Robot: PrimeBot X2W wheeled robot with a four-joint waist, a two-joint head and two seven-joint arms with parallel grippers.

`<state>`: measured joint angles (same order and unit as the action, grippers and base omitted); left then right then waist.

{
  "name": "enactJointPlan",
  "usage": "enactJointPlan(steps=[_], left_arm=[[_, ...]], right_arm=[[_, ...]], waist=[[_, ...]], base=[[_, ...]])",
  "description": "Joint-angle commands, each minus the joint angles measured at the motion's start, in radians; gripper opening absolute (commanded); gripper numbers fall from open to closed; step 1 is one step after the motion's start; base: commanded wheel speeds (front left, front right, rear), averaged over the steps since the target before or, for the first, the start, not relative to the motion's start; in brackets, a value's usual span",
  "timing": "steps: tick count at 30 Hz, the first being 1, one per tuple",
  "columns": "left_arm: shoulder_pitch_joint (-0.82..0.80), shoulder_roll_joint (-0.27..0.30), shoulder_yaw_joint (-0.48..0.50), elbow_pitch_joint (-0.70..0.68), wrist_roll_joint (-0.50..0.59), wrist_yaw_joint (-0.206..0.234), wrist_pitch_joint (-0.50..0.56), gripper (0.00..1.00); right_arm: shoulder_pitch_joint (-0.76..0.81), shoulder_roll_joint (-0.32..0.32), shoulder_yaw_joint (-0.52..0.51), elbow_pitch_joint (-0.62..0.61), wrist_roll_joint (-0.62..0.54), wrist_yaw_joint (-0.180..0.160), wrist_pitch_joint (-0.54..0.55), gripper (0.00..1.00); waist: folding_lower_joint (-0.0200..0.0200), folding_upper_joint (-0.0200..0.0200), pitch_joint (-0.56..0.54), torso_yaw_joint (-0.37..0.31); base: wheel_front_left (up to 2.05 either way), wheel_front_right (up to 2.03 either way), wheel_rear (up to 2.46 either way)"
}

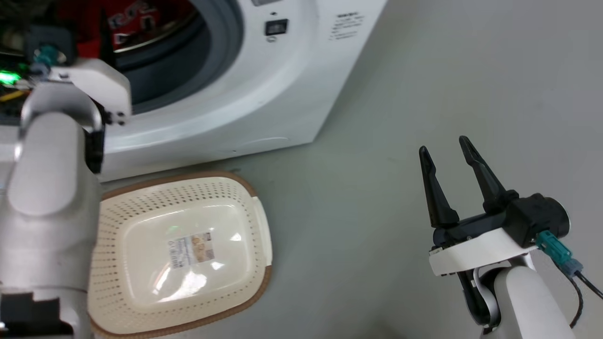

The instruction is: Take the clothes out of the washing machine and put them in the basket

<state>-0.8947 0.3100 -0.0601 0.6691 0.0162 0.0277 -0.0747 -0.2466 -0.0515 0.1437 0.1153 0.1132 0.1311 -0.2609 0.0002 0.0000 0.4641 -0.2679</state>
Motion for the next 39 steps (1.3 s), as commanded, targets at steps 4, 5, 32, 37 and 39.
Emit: enactJointPlan(steps=[4,5,32,37,39], left_arm=[[-0.078,0.053,-0.010,0.065,0.023,-0.009,0.054,1.00],[-0.094,0.061,-0.015,0.082,0.030,-0.013,0.067,1.00],[-0.346,0.208,-0.061,0.400,0.049,-0.050,0.735,0.00],[-0.324,0.202,-0.054,0.336,0.032,-0.024,0.694,0.00],[-0.307,0.199,-0.055,0.297,0.027,-0.015,0.631,0.00]], right_arm=[[-0.035,0.002,0.022,0.000,0.036,0.000,-0.004,1.00],[-0.038,0.002,0.027,0.002,0.044,-0.001,-0.004,1.00],[-0.078,0.002,0.122,0.034,0.150,0.000,-0.005,1.00],[-0.079,0.002,0.120,0.045,0.144,-0.001,-0.005,1.00],[-0.076,0.002,0.113,0.051,0.139,-0.001,-0.005,1.00]], waist=[[-0.0002,0.0000,0.061,-0.073],[-0.0002,0.0000,0.066,-0.081],[-0.0002,0.0000,0.119,-0.177],[-0.0002,0.0000,0.105,-0.175],[-0.0002,0.0000,0.093,-0.169]], base=[[0.00,0.00,0.00],[0.00,0.00,0.00],[0.00,0.00,0.00],[0.00,0.00,0.00],[0.00,0.00,0.00]])
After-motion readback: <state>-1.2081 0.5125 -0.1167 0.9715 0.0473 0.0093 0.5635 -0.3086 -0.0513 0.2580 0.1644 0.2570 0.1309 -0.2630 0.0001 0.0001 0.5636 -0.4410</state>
